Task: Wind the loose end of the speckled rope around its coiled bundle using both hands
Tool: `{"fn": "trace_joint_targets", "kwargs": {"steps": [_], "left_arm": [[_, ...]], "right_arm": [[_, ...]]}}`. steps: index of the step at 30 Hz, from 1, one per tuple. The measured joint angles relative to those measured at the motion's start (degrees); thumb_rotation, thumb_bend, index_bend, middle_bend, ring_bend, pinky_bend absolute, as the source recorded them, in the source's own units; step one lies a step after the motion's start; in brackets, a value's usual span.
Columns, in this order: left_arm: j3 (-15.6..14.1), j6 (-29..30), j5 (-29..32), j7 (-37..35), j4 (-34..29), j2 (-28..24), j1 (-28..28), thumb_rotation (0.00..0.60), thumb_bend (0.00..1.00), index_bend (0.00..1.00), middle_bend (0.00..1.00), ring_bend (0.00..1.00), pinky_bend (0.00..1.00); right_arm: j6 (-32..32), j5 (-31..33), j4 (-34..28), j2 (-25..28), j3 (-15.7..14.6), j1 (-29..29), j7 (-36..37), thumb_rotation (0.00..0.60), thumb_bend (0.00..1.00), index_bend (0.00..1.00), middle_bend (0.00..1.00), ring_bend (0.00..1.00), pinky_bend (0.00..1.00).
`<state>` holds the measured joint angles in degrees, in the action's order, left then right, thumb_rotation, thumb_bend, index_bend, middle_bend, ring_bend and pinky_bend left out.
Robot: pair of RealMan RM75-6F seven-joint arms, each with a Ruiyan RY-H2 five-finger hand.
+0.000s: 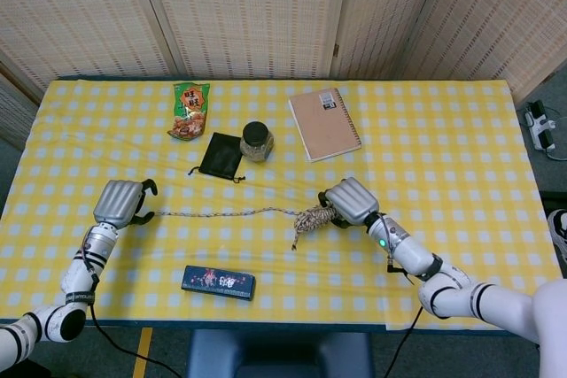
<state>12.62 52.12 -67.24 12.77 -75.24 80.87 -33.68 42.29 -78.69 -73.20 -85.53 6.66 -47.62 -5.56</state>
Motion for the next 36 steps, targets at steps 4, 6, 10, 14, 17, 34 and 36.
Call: {"fn": "trace_joint_targets", "kwargs": {"steps": [4, 6, 10, 14, 17, 34, 36], "left_arm": [[-0.56, -1.1, 2.25, 1.06, 1.44, 1.33, -0.74, 0.6, 0.32, 0.48, 0.84, 0.78, 0.79], [-0.84, -1.28, 2.8, 1.25, 1.99, 1.78, -0.89, 0.6, 0.33, 0.48, 0.84, 0.79, 0.79], [-1.4, -1.22, 3.52, 1.39, 3.1, 2.73, -1.05, 0.6, 0.34, 0.48, 0.84, 0.8, 0.79], [-1.78, -1.2, 4.03, 1.29, 3.98, 3.5, -1.17, 0.6, 0.34, 0.48, 0.84, 0.8, 0.79], [-2.05, -1.39, 4.36, 1.28, 4.84, 4.06, -1.32, 0.6, 0.34, 0.48, 0.84, 0.8, 0.79], [-3.05, -3.25, 7.74, 2.51, 8.04, 5.94, -2.21, 0.6, 0.39, 0.52, 0.85, 0.8, 0.79], [-3.05, -3.31, 7.87, 2.35, 8.31, 6.08, -2.26, 0.6, 0.4, 0.52, 0.85, 0.8, 0.79]], "right_arm": [[-0.22, 0.0, 0.46, -0.3, -0.05, -0.34, 0.78, 0.6, 0.39, 0.79, 0.61, 0.62, 0.48], [-0.23, 0.03, 0.68, -0.45, -0.06, -0.47, 1.1, 0.6, 0.39, 0.79, 0.61, 0.62, 0.48], [-0.29, 0.19, 0.88, -0.56, -0.14, -0.69, 1.3, 0.6, 0.39, 0.79, 0.61, 0.62, 0.48], [-0.29, 0.38, 1.05, -0.63, -0.19, -0.84, 1.36, 0.6, 0.39, 0.79, 0.61, 0.62, 0.48], [-0.23, 0.57, 1.1, -0.64, -0.25, -0.87, 1.42, 0.6, 0.39, 0.79, 0.61, 0.62, 0.48], [0.34, 0.67, 1.63, -0.96, -0.75, -0.82, 1.79, 0.6, 0.39, 0.79, 0.61, 0.61, 0.48], [0.34, 0.65, 1.79, -1.02, -0.83, -0.84, 1.84, 0.6, 0.39, 0.79, 0.61, 0.61, 0.49]]}}
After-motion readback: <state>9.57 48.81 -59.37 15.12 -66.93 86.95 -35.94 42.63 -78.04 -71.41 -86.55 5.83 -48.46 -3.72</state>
